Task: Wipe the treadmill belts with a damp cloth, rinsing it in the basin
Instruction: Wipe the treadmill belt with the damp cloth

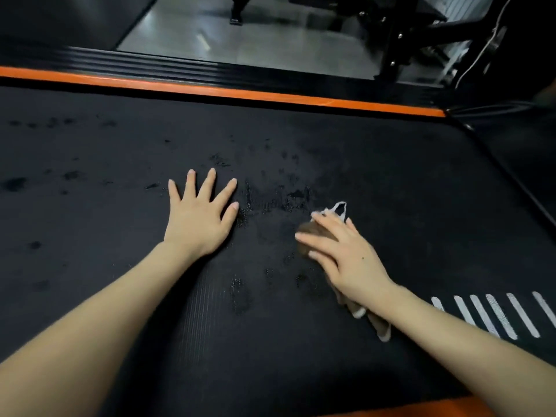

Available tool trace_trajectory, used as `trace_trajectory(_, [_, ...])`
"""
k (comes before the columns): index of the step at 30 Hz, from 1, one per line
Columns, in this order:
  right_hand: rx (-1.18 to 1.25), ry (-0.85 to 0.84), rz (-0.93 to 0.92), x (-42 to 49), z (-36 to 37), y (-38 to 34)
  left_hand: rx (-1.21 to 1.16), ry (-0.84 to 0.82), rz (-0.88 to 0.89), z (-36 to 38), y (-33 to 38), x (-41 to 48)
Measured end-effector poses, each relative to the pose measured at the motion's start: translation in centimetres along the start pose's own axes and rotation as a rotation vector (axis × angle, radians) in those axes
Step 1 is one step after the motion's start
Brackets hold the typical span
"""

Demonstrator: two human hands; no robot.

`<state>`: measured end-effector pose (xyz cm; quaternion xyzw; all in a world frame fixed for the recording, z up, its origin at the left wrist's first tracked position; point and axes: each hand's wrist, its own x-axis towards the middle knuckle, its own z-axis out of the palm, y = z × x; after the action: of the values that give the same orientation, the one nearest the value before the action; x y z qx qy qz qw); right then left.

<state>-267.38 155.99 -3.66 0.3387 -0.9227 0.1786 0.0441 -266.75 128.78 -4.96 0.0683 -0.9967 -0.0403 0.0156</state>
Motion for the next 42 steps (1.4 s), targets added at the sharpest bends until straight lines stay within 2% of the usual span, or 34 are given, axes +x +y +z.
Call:
trace_trajectory(5, [-0.076,0.099,0.378,10.1,0.7,2.6,-0.007,-0.019,-0.004,0.1,0.2,0.0])
trace_trajectory(7, [-0.083,0.118,0.432,11.1,1.0,2.4,-0.004,-0.020,0.003,0.1,0.1,0.1])
trace_trajectory(10, [-0.041,0.137,0.270,5.8,1.1,-0.9,-0.016,0.012,0.016,0.4,0.1,-0.1])
trace_trajectory(13, [0.029,0.035,0.063,-1.0,1.3,-4.7,-0.014,0.032,0.016,0.7,0.0,-0.1])
trace_trajectory(17, [-0.023,0.035,-0.072,2.1,0.5,-2.6,-0.033,0.025,0.007,0.5,0.0,0.0])
trace_trajectory(18, [-0.043,0.069,-0.022,4.5,0.7,-1.3,-0.040,0.019,0.007,0.5,0.0,0.1])
trace_trajectory(21, [-0.019,0.149,0.312,11.2,1.3,2.5,-0.036,0.055,0.028,0.0,-0.4,1.2])
trace_trajectory(24, [-0.037,0.180,0.388,13.1,1.7,2.9,0.000,0.064,0.043,-0.4,-1.3,4.6])
trace_trajectory(27, [-0.017,0.191,0.192,9.3,2.0,-0.4,0.001,0.036,0.015,0.2,-1.9,7.3])
trace_trajectory(29, [0.035,0.100,0.026,6.3,2.5,-2.8,-0.017,0.041,0.008,0.7,-2.0,7.9])
trace_trajectory(33, [0.040,0.029,-0.148,8.0,2.0,-1.1,-0.028,0.046,0.010,0.7,-2.0,7.5])
trace_trajectory(34, [0.006,0.048,-0.103,10.0,2.0,0.3,-0.027,0.044,0.009,0.6,-2.1,7.5])
trace_trajectory(38, [-0.015,0.172,0.311,18.1,1.9,5.2,-0.037,0.052,0.014,0.7,-2.0,7.5])
trace_trajectory(40, [-0.046,0.196,0.361,19.1,2.3,5.0,-0.049,0.062,0.011,0.6,-2.0,7.5])
trace_trajectory(42, [-0.035,0.205,0.292,17.3,2.5,2.8,-0.049,0.063,0.014,0.5,-1.9,7.5])
